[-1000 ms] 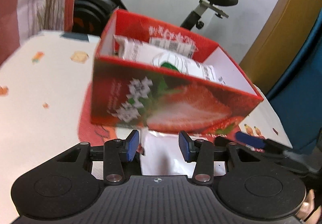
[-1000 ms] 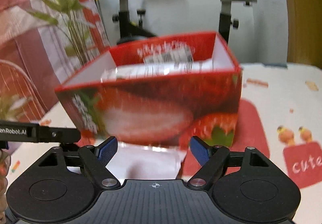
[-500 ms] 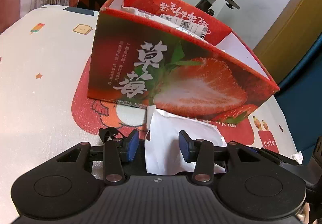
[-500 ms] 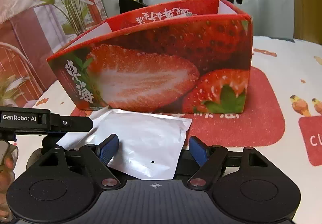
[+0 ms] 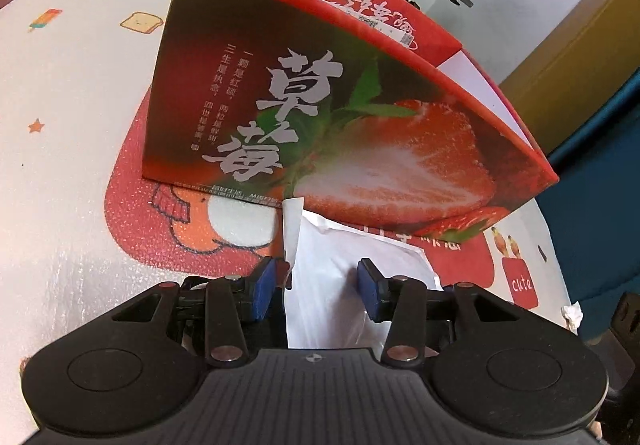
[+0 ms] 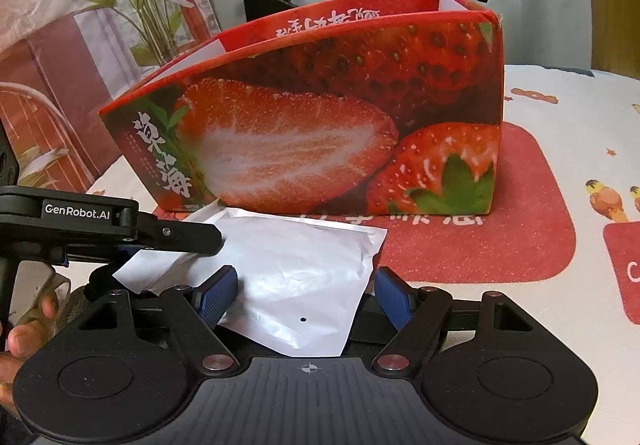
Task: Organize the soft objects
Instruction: 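Withdraw both grippers and move them to the white foil packet, then close both grippers on the white foil packet beside the box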
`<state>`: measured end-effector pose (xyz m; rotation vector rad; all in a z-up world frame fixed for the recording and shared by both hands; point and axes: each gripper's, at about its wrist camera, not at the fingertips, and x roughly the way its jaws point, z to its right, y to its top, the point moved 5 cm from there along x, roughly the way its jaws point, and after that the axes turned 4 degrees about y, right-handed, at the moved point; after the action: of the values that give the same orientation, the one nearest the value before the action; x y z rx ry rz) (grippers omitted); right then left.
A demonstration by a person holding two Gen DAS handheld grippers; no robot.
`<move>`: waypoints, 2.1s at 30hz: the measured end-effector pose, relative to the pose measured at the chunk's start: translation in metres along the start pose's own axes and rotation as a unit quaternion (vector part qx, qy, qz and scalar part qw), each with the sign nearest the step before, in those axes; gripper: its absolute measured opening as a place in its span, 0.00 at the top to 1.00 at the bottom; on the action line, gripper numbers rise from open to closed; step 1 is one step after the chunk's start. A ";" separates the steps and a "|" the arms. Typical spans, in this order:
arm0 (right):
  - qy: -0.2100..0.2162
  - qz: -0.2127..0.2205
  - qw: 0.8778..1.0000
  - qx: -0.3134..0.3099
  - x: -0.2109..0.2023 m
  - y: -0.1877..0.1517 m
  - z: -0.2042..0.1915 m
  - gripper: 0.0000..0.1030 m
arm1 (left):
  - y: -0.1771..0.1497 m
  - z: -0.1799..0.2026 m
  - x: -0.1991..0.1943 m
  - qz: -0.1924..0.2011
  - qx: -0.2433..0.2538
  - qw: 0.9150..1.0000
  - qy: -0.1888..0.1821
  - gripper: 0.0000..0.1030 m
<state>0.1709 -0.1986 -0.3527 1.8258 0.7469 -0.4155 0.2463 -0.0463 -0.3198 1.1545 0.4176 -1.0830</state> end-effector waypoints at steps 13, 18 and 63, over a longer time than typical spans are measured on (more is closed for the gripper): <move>0.017 -0.020 1.000 -0.009 0.002 -0.001 -0.004 0.29 | -0.014 0.003 -0.010 0.014 0.026 1.000 0.012 0.58; 0.028 -0.035 0.999 -0.004 0.002 0.002 -0.003 0.31 | -0.016 0.003 -0.010 0.014 0.038 0.999 0.017 0.58; 0.009 -0.020 0.994 -0.111 -0.038 0.018 -0.039 0.89 | -0.021 0.002 -0.063 0.081 0.013 0.997 0.014 0.94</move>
<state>0.1518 -0.1778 -0.3022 1.6114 0.8098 -0.3280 0.1985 -0.0191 -0.2826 1.2071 0.3261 -0.9343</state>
